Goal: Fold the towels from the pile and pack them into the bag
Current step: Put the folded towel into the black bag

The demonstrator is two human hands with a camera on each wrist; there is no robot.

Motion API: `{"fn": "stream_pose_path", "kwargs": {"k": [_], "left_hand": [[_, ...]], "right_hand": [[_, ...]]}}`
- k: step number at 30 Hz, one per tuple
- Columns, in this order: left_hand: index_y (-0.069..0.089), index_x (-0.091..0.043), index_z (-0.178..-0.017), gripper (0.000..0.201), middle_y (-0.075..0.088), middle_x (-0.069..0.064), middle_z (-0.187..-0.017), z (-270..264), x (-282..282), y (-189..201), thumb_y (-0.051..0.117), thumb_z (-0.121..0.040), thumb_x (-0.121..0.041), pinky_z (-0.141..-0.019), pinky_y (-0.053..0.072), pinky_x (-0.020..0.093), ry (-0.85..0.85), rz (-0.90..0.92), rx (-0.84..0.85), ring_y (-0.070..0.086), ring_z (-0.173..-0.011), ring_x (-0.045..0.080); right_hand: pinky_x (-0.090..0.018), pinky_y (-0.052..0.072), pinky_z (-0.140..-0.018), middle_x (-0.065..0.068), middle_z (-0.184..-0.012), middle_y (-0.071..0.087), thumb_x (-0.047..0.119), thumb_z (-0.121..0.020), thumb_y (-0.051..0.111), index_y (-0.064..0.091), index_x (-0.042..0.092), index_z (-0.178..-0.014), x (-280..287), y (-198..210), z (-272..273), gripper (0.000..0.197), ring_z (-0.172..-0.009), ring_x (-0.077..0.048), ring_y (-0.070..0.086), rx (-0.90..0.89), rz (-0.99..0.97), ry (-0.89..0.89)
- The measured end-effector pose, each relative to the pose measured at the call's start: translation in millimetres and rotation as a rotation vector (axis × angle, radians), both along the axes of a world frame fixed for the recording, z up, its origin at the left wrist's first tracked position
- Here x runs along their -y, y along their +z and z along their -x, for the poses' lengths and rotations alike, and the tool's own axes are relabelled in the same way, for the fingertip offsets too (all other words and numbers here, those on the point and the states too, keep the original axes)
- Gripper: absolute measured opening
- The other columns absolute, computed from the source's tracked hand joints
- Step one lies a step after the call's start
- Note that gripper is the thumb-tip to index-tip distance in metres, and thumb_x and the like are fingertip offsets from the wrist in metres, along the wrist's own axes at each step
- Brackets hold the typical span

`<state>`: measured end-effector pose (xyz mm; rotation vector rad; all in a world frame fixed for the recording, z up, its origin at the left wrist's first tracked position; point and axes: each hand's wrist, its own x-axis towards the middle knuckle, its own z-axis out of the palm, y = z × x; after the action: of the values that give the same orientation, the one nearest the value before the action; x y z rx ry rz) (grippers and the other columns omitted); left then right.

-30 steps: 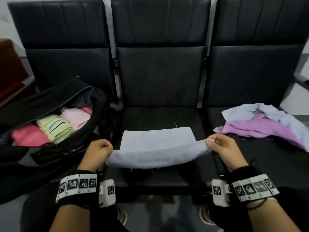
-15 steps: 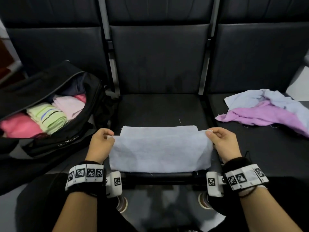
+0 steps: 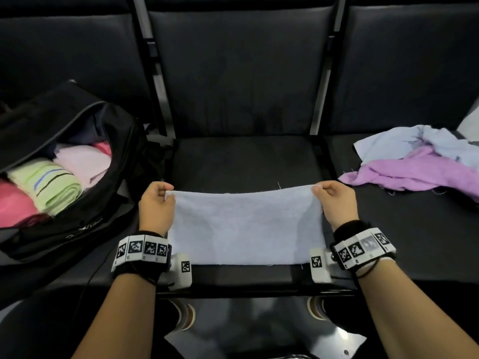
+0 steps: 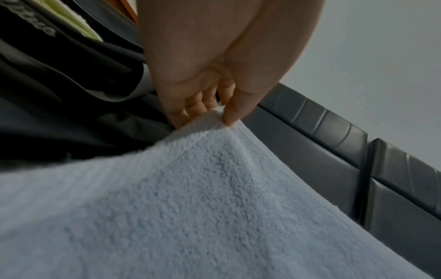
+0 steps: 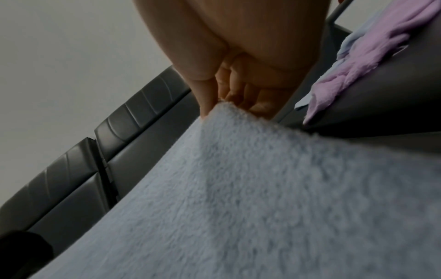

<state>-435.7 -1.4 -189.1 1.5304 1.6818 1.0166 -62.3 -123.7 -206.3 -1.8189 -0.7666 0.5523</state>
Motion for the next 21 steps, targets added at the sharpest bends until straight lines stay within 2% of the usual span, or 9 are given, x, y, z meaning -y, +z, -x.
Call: {"fn": "stream_pose_path", "kwargs": {"k": [3,5,8,10,12,14,17,20,21], "left_hand": [[0.062,-0.021,-0.099,0.02,0.064,-0.004,-0.091,-6,-13,-10,0.056,-0.09,-0.004,-0.069,0.048,0.022,0.01,0.06,-0.013,0.061,-0.08,0.012],[0.063,-0.02,-0.104,0.022,0.065,-0.002,-0.098,-9,-17,-19,0.056,-0.09,-0.004,-0.075,0.048,0.023,0.015,0.138,-0.036,0.062,-0.088,0.017],[0.064,-0.018,-0.109,0.029,0.067,0.0,-0.103,-4,-8,-34,0.058,-0.086,-0.001,-0.084,0.046,0.029,-0.045,0.225,-0.139,0.062,-0.092,0.02],[0.066,-0.016,-0.11,0.031,0.069,0.005,-0.095,3,3,-39,0.059,-0.084,-0.001,-0.08,0.047,0.029,-0.098,0.235,-0.229,0.064,-0.085,0.024],[0.069,-0.017,-0.104,0.028,0.067,0.009,-0.084,8,13,-39,0.059,-0.082,-0.003,-0.07,0.046,0.029,-0.132,0.253,-0.296,0.063,-0.077,0.027],[0.07,-0.018,-0.099,0.026,0.065,0.011,-0.086,11,23,-37,0.058,-0.082,-0.003,-0.067,0.045,0.03,-0.151,0.279,-0.324,0.062,-0.076,0.028],[0.073,-0.015,-0.102,0.027,0.064,0.014,-0.099,13,36,-34,0.057,-0.084,-0.002,-0.078,0.05,0.033,-0.171,0.298,-0.347,0.062,-0.085,0.028],[0.074,-0.011,-0.106,0.029,0.063,0.018,-0.109,15,46,-33,0.058,-0.085,0.0,-0.09,0.05,0.037,-0.174,0.269,-0.348,0.062,-0.097,0.031],[0.074,-0.01,-0.107,0.03,0.063,0.019,-0.109,15,49,-33,0.057,-0.085,0.001,-0.091,0.049,0.036,-0.176,0.264,-0.345,0.062,-0.098,0.032]], "right_hand": [[-0.029,0.051,-0.073,0.008,-0.072,0.071,0.017,-0.082,0.069,0.068,0.024,-0.073,-12,-9,-5,0.011,-0.071,-0.009,0.066,0.046,0.085,-0.017],[-0.034,0.054,-0.079,0.006,-0.075,0.069,0.018,-0.084,0.07,0.069,0.023,-0.082,-13,-15,-9,0.006,-0.079,-0.018,0.067,0.089,0.192,0.003],[-0.026,0.042,-0.079,0.009,-0.075,0.062,0.022,-0.086,0.072,0.069,0.014,-0.108,1,-25,-10,0.024,-0.084,-0.021,0.062,0.173,0.374,0.094],[-0.027,0.042,-0.079,0.009,-0.075,0.061,0.027,-0.086,0.07,0.068,0.014,-0.112,14,-26,-7,0.029,-0.086,-0.021,0.06,0.213,0.473,0.134],[-0.033,0.049,-0.085,0.005,-0.08,0.064,0.031,-0.086,0.068,0.068,0.017,-0.109,24,-26,0,0.027,-0.094,-0.025,0.063,0.203,0.54,0.149],[-0.039,0.053,-0.086,0.0,-0.087,0.067,0.034,-0.085,0.067,0.067,0.017,-0.102,30,-25,10,0.024,-0.093,-0.028,0.064,0.217,0.584,0.173],[-0.036,0.051,-0.079,0.0,-0.09,0.063,0.035,-0.084,0.07,0.059,0.018,-0.096,32,-22,21,0.024,-0.089,-0.027,0.061,0.203,0.601,0.2],[-0.028,0.043,-0.061,0.002,-0.073,0.063,0.024,-0.08,0.076,0.061,0.015,-0.071,33,-19,21,0.02,-0.076,-0.023,0.059,0.089,0.536,0.19],[-0.028,0.042,-0.06,0.0,-0.069,0.062,0.019,-0.078,0.078,0.062,0.013,-0.066,34,-18,18,0.02,-0.072,-0.022,0.058,0.041,0.505,0.182]]}}
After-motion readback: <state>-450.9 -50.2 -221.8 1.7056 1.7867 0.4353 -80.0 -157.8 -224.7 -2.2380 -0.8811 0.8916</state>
